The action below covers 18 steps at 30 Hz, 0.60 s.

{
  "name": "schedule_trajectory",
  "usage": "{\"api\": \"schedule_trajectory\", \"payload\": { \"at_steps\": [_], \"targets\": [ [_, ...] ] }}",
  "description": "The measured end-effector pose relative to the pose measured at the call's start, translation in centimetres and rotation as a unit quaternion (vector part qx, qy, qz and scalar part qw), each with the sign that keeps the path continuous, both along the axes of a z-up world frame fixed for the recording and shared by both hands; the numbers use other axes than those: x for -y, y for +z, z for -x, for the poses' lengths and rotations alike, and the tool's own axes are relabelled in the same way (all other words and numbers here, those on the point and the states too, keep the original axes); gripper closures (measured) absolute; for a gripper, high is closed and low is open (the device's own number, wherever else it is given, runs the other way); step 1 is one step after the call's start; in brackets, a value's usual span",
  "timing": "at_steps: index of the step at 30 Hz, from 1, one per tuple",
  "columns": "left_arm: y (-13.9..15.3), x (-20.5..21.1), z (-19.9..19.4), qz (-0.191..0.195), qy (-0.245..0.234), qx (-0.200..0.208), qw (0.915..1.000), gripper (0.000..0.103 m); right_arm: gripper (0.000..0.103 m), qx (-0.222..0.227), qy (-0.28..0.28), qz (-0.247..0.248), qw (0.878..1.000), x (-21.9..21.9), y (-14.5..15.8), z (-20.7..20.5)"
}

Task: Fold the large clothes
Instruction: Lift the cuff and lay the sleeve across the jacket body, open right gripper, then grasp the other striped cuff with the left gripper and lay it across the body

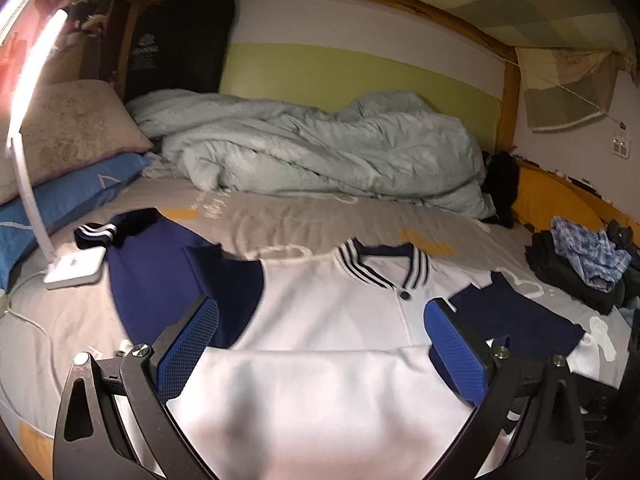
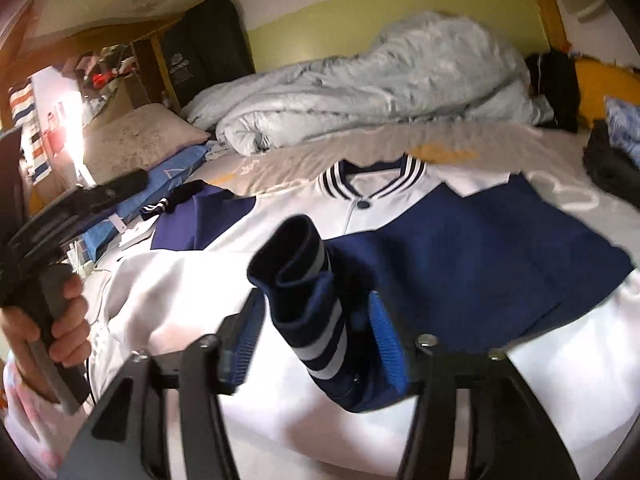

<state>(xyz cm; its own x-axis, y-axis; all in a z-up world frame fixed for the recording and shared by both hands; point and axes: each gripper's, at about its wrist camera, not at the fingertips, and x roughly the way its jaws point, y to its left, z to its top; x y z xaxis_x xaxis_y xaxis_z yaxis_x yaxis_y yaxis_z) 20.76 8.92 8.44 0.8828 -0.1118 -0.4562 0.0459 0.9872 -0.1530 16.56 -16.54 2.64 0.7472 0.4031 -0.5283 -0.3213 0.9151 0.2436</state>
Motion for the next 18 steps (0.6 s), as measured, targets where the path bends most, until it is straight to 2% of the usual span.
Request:
{"api": "schedule_trajectory", "payload": {
  "at_steps": [2,4,7,10,11,15,17,18],
  "targets": [
    [-0.6,0.8,-0.5,0.012,-0.039,-0.025,0.9988,0.001,0.012,0.019,-0.005,-0.016,1.000,1.2,0.6,0.7],
    [-1.4,1.8,-0.8,0.034,-0.081,-0.051,0.9948,0.001,0.000,0.037,-0.021,-0.027,0.999,2.4,1.2,1.1],
    [-2.6,3.6,-1.1,0.056,-0.117,-0.082,0.9882,0.001,0.000,0.059,-0.047,-0.013,0.997,4.9,2.3,1.6],
    [-4.3,5.9,-1.9,0.025,-0.124,-0.133,0.9829,0.000,0.000,0.074,-0.086,0.010,0.994,7.3,3.0,1.7],
    [-5.3,6.7,-2.4,0.010,-0.129,-0.161,0.9785,0.000,0.000,0.075,-0.092,0.011,0.993,8.1,3.1,1.7],
    [-8.6,8.9,-3.3,-0.006,-0.136,-0.222,0.9655,0.001,0.000,0.068,-0.076,-0.030,0.994,10.8,3.2,1.9],
    [-9.3,9.6,-3.2,-0.012,-0.149,-0.219,0.9641,0.022,0.000,0.068,-0.060,-0.051,0.995,11.6,3.3,2.0],
    [-9.3,10.0,-3.1,-0.020,-0.159,-0.219,0.9625,0.043,0.000,0.068,-0.045,-0.062,0.995,11.9,3.4,2.0]
  ]
}}
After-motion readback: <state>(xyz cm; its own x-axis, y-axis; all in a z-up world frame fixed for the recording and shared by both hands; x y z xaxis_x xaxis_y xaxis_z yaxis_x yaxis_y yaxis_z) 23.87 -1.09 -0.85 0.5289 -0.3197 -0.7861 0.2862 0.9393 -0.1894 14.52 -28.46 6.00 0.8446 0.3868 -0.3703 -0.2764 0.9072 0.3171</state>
